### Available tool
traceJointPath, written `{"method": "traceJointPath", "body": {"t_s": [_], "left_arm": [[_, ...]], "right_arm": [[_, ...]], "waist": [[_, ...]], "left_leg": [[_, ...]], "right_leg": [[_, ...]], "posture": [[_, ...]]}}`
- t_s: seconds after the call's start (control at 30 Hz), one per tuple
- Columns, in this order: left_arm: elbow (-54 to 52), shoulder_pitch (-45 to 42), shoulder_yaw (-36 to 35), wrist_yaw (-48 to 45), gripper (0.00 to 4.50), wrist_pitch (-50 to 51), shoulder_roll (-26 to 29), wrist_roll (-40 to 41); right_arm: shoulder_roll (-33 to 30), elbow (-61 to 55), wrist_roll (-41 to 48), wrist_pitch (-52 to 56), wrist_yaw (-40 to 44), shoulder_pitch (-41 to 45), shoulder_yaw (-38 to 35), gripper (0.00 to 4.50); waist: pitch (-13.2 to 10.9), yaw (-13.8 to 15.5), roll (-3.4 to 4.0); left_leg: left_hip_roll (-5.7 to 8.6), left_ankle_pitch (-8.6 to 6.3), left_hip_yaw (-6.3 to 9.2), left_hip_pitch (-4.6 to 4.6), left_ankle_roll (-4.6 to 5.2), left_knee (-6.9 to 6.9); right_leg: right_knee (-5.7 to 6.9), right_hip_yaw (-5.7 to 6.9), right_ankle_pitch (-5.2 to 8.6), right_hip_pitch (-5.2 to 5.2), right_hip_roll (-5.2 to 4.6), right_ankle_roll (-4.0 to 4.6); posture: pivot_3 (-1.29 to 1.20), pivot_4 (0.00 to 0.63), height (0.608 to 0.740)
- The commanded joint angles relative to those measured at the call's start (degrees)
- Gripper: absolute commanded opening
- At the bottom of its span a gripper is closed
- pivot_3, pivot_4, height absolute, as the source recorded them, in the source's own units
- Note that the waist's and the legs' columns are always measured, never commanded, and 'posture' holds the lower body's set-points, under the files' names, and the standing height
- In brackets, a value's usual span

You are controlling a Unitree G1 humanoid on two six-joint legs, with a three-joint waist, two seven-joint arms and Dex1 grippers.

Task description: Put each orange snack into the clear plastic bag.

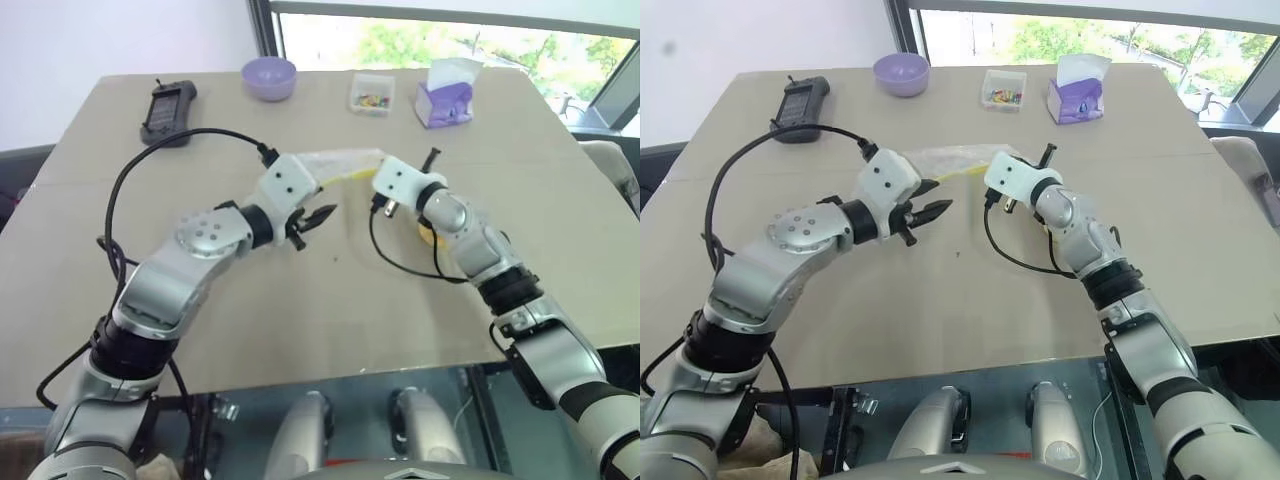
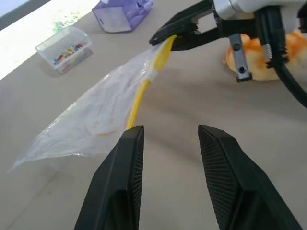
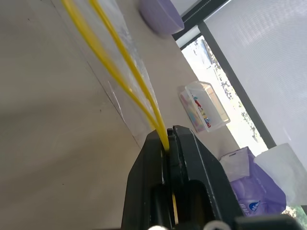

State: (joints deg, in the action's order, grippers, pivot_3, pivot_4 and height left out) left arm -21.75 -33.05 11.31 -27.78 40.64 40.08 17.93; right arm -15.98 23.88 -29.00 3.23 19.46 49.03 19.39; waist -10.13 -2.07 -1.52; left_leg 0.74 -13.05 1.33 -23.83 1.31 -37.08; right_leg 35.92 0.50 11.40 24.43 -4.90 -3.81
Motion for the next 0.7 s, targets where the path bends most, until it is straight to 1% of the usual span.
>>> {"method": "traceJointPath", "body": {"t_s": [0.03,0.1,0.23,0.4,0.7], "left_arm": [[-0.98,-1.35,-1.33,-0.54,1.9,-0.58,-0.85,-1.31],[-0.84,-1.84,-2.12,-0.21,1.9,0.48,-2.01,-1.15],[-1.29,-2.01,-2.2,-1.8,1.9,-0.26,-2.31,-1.59],[-0.55,-2.09,-1.94,-1.75,1.9,-0.83,-2.45,-3.49],[0.11,-2.65,-1.8,-1.39,1.9,-0.06,-4.61,-6.19]], "right_arm": [[-0.1,-3.16,0.01,1.24,0.01,0.1,-0.51,0.0],[-0.09,-3.55,0.0,1.86,0.06,-0.01,-0.55,0.0],[-0.05,-3.75,0.12,3.76,0.18,-0.08,-0.77,0.0],[-0.11,-4.12,0.28,4.82,0.25,-0.17,-0.69,0.0],[-0.44,-4.81,0.49,5.55,0.6,-0.46,-0.69,0.0]], "waist": [[0.0,-0.01,0.0],[0.0,-0.01,0.0],[0.0,-0.01,0.0],[0.0,-0.04,0.0],[0.0,-0.04,0.0]], "left_leg": [[0.0,0.0,0.0,0.0,0.0,0.0],[0.0,0.0,0.0,0.0,0.0,-0.01],[0.0,0.0,0.01,0.0,0.0,-0.02],[0.0,0.0,0.01,0.0,0.0,-0.03],[0.0,0.0,0.01,0.0,0.0,-0.05]], "right_leg": [[0.0,0.0,0.0,0.0,0.0,0.0],[0.0,0.0,0.0,0.0,0.0,0.0],[0.02,0.0,0.0,0.0,0.0,0.0],[0.03,0.0,0.0,0.0,0.0,0.0],[0.05,0.0,0.0,0.0,0.0,0.0]], "posture": [[0.0,0.15,0.74],[0.0,0.15,0.74],[0.0,0.15,0.74],[0.0,0.15,0.74],[0.0,0.15,0.74]]}}
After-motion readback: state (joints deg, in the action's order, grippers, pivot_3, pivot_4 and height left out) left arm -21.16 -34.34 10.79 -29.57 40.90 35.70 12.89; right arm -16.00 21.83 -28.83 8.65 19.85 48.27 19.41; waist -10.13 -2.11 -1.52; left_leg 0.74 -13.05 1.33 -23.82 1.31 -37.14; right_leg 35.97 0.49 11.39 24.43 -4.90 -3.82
